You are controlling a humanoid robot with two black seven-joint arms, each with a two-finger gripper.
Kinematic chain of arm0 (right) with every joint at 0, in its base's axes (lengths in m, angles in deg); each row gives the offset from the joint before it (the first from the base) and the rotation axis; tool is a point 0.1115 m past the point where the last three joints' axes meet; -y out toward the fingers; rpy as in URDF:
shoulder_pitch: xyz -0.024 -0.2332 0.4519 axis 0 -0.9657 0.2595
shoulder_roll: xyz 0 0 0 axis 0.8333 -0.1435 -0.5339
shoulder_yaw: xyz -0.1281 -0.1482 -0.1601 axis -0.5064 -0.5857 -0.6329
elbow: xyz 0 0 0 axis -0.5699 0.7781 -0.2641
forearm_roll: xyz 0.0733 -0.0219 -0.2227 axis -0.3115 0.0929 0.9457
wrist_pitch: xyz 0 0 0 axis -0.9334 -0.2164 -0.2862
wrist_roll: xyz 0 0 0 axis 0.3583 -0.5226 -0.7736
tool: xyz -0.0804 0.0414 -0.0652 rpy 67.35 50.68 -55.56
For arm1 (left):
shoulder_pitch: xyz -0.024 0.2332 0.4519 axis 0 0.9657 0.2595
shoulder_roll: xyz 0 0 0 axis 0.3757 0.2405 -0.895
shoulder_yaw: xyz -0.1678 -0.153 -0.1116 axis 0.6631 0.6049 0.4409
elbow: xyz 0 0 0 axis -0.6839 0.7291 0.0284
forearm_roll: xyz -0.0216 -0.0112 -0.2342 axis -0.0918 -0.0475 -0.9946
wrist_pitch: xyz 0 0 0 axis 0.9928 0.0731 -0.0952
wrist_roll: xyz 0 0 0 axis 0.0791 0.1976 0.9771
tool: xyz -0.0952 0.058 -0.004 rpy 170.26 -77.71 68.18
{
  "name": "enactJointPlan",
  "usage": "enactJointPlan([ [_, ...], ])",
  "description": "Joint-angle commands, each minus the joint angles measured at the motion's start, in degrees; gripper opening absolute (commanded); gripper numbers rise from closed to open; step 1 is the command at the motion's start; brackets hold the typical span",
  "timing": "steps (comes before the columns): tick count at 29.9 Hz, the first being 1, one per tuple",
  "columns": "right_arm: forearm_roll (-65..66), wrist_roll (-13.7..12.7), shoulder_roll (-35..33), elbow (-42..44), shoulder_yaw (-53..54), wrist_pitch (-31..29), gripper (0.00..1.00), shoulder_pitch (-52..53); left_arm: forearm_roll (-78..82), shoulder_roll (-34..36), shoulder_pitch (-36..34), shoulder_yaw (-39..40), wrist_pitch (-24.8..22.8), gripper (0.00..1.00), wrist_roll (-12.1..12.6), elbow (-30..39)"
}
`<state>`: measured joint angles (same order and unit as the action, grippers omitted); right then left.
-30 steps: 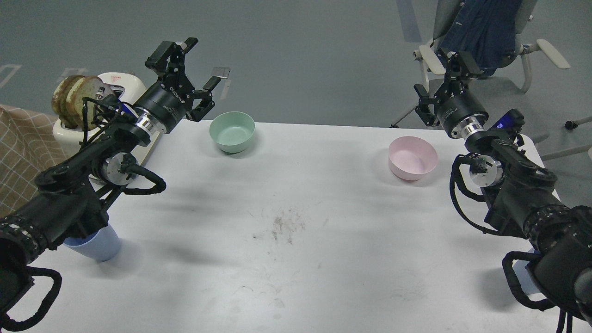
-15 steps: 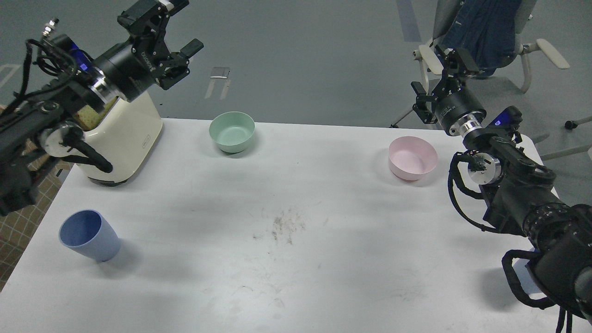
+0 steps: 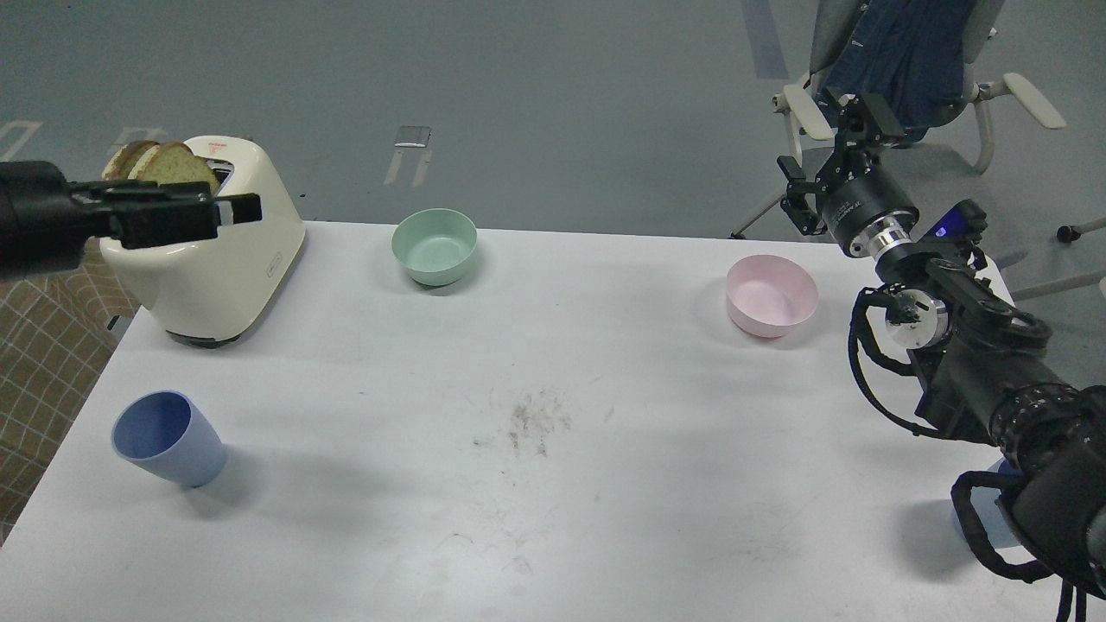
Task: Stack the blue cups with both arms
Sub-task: 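Lower the left gripper to the blue cup nearest it and grasp it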
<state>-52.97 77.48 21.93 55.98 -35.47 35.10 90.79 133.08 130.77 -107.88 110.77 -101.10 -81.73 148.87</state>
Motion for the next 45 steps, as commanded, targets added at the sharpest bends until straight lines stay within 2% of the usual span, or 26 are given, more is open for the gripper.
enactJointPlan([
  [1,0.0,0.0,0.0,0.0,-0.8,0.0,1.00,-0.3,6.0,5.2,0.1,-10.2,3.7,0.95,0.0,0.3],
  [7,0.0,0.0,-0.6,0.0,-0.9,0.0,1.00,-0.5,6.8,6.0,0.1,-20.0,8.7,0.95,0.0,-1.1],
  [9,0.0,0.0,-0.6,0.0,-1.0,0.0,1.00,-0.5,6.8,5.0,0.2,-24.3,12.3,0.95,0.0,-2.5],
  [12,0.0,0.0,-0.6,0.0,-1.0,0.0,1.00,-0.5,6.8,2.2,0.3,-25.9,14.4,0.95,0.0,-5.4],
  [17,0.0,0.0,-0.6,-0.1,-2.0,0.0,1.00,-0.6,6.7,0.5,0.3,-27.0,14.6,0.94,0.0,-8.1],
  [19,0.0,0.0,-0.6,-0.1,-2.1,0.0,1.00,-0.7,6.8,-1.0,0.3,-27.3,14.7,0.91,0.0,-10.0],
  [21,0.0,0.0,-0.5,-0.4,-2.1,0.0,1.00,-1.1,6.8,-2.3,0.4,-28.0,14.7,0.81,0.0,-12.1],
  [24,0.0,0.0,-0.6,-1.0,-2.1,0.0,1.00,-1.2,6.7,-3.0,0.4,-29.1,14.7,0.78,0.0,-12.5],
  [29,0.0,0.0,-0.6,-1.1,-2.2,0.0,1.00,-1.2,6.4,-3.7,0.4,-29.9,14.7,0.77,0.0,-12.5],
  [31,0.0,0.0,-0.6,-1.1,-2.2,0.0,1.00,-1.2,6.4,-3.9,0.4,-30.0,14.7,0.70,0.0,-12.5],
  [32,0.0,0.0,-0.6,-1.1,-2.2,0.0,1.00,-1.2,6.4,-4.1,0.4,-30.0,14.7,0.58,0.0,-12.5],
  [33,0.0,0.0,-0.6,-1.1,-2.2,0.0,1.00,-1.2,6.4,-4.7,0.4,-30.1,14.7,0.51,0.0,-12.7],
  [36,0.0,0.0,-0.6,-1.1,-2.2,0.0,1.00,-1.3,6.5,-5.0,0.4,-30.2,14.7,0.40,0.0,-12.7],
  [38,0.0,0.0,-0.6,-1.2,-2.2,0.0,1.00,-1.7,6.4,-5.2,0.4,-30.2,14.7,0.20,0.0,-12.7],
  [39,0.0,0.0,-0.6,-1.3,-2.2,0.0,1.00,-1.8,6.5,-5.2,0.5,-30.2,14.7,0.14,0.0,-12.7],
  [40,0.0,0.0,-0.6,-1.3,-2.2,0.0,1.00,-1.9,6.4,-5.2,0.5,-30.2,14.7,0.00,0.0,-12.7],
  [45,0.0,0.0,-0.5,-1.3,-2.2,0.0,1.00,-1.9,6.6,-5.1,0.5,-30.3,16.0,0.00,0.0,-12.7],
])
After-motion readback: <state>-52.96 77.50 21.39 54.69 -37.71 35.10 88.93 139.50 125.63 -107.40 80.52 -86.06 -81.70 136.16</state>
